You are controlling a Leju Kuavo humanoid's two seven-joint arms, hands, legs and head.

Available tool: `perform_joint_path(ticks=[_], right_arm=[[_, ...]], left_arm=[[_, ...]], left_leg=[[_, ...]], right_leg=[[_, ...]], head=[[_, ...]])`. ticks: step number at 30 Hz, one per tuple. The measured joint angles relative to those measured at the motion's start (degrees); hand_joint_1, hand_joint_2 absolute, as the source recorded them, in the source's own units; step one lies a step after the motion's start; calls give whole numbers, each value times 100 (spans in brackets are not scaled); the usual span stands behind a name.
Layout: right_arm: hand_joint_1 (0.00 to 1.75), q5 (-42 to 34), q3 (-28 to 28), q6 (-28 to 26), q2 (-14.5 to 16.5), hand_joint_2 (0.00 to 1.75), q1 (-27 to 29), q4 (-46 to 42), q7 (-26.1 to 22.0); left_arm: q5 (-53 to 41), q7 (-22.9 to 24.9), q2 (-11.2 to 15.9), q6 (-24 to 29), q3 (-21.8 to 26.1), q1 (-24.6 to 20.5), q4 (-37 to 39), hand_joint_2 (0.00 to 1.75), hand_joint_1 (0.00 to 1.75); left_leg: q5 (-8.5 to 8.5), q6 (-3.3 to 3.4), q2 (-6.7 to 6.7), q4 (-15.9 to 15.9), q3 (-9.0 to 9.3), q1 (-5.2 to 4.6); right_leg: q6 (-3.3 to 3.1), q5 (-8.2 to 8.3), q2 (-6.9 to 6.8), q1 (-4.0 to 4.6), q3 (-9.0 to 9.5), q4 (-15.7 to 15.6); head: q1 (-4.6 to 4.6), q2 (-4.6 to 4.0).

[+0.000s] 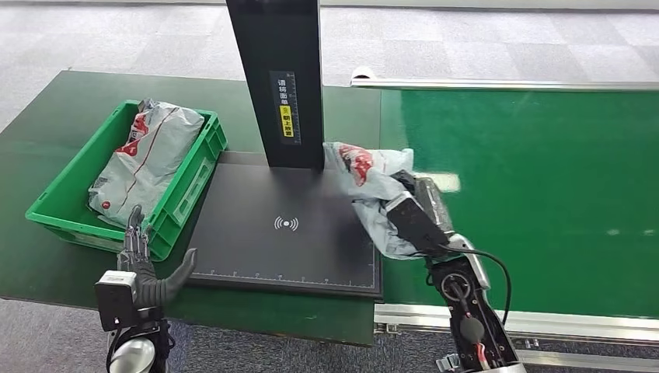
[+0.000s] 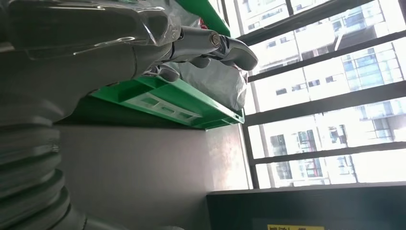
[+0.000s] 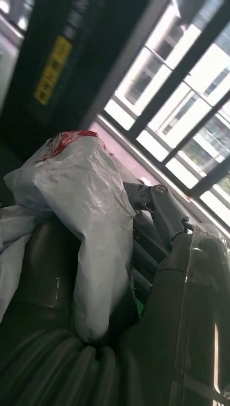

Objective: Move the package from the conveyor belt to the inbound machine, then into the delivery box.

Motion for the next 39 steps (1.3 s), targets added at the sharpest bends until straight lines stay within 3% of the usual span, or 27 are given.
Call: perform_joint_path(ticks=[7,11,19,25,34,39], right_arm=[[169,-343,940,296,540,175,-772,1718,-105],[3,-525,1158,337,710,175,-1006,2286,-140],[0,-1180,1294,387,778,175,-1098,2707,-333],[0,-1809,1180,350,613,175,-909,2364,-581],[0,-2317,659,197,255,175,-247,1184,-828],[0,-2555,203,192,149,175,7,952,-1010]], left_arm=[[108,-1,18,29,165,13,-117,175,0],[131,-1,48,37,214,32,-146,175,0],[151,3,63,5,255,92,-170,175,0],[97,3,63,-177,137,94,-170,175,0],[-354,75,42,-521,-645,-12,-134,175,0],[-1168,181,15,-313,-1170,-240,40,175,0]], left_leg=[[5,-8,-8,0,-3,13],[5,-8,-11,0,-4,12],[5,-8,-12,2,-3,12],[5,-8,-12,3,-2,12],[3,-7,-12,5,-2,10],[4,-7,-12,5,0,10]], right_leg=[[-4,-1,-5,12,-1,2],[-4,-1,-4,11,-1,2],[-4,0,-4,11,-3,1],[-4,-1,-4,11,-5,0],[-3,0,-5,8,-5,-3],[-4,1,-5,8,-4,-3]], head=[[1,0],[2,0],[1,0],[2,0],[1,0],[1,0]])
